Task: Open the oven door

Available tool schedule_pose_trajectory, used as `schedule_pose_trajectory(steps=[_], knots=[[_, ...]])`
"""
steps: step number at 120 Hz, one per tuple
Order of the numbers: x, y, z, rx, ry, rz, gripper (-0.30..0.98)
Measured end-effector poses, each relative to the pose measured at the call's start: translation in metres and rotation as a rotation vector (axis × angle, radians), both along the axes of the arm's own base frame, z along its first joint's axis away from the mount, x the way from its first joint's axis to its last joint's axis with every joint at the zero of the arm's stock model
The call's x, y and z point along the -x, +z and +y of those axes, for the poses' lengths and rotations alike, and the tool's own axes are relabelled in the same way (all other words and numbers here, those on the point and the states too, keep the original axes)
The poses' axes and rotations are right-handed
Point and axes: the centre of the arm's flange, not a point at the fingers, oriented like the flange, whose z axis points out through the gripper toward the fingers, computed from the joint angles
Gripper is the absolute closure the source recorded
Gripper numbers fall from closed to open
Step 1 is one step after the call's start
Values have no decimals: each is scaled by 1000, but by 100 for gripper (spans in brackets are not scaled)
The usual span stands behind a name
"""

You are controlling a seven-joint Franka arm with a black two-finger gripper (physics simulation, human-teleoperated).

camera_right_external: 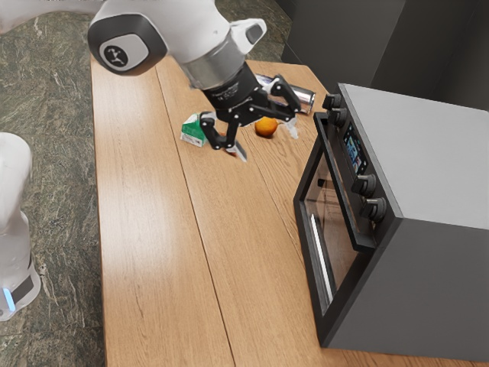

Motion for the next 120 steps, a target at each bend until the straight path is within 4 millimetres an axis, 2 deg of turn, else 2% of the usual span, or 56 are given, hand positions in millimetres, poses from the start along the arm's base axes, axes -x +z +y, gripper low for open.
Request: schedule_pose_trajectory(steps=[25, 51, 64, 83, 120], knots=[[-29, -15, 14, -34, -8, 19, 0], [-48, -29, 15, -69, -47, 31, 0], [-52, -29, 18, -82, -59, 20, 0], [-66, -11, 24, -83, -67, -18, 0], [-87, -25, 32, -86, -85, 11, 0]])
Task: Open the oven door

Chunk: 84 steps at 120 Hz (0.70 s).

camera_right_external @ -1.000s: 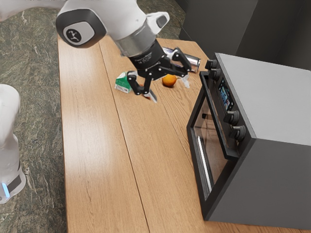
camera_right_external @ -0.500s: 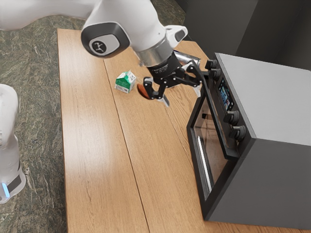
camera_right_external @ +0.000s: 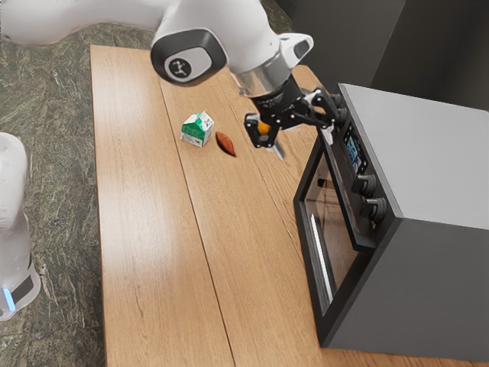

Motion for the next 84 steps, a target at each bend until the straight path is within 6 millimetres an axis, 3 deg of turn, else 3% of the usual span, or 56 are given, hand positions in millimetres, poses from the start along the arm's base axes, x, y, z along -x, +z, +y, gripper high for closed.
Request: schedule_pose_trajectory(steps=[84], knots=[[-39, -31, 24, -23, 3, 56, 0]])
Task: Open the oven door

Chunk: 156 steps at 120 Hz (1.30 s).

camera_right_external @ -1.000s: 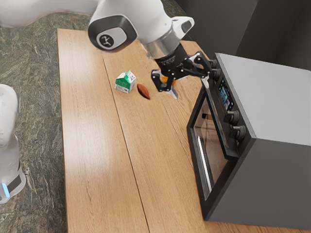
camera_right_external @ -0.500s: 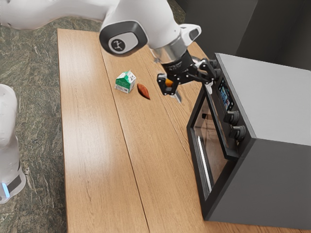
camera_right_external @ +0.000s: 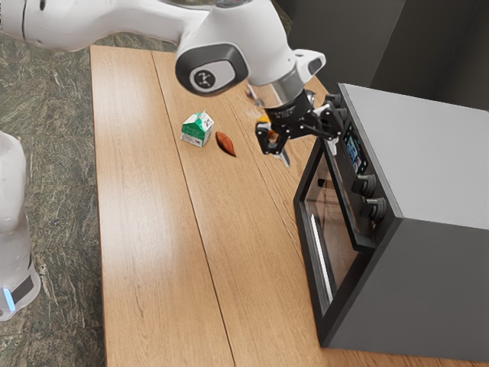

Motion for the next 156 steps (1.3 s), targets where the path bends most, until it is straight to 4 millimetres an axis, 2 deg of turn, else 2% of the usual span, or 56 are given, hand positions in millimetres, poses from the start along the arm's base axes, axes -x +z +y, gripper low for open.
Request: schedule_pose_trajectory(steps=[54, 97, 156], knots=[[-8, -1, 7, 8, 1, 3, 0], [-16, -24, 12, 39, 13, 55, 0], [-21, -37, 14, 52, 16, 84, 2]])
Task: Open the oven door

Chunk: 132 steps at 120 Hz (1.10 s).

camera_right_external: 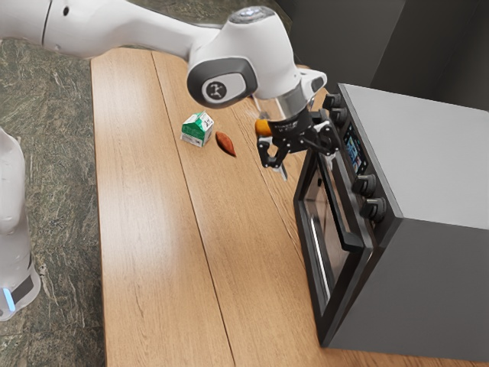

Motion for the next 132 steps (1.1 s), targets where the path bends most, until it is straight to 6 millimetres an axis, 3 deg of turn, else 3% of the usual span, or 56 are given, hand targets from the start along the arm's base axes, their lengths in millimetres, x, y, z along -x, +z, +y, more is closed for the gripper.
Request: schedule_pose_trajectory(steps=[34, 57, 132], knots=[[6, -1, 2, 5, 7, 4, 11], [26, -8, 6, 2, 21, 11, 12], [60, -28, 23, 7, 67, 37, 13]])
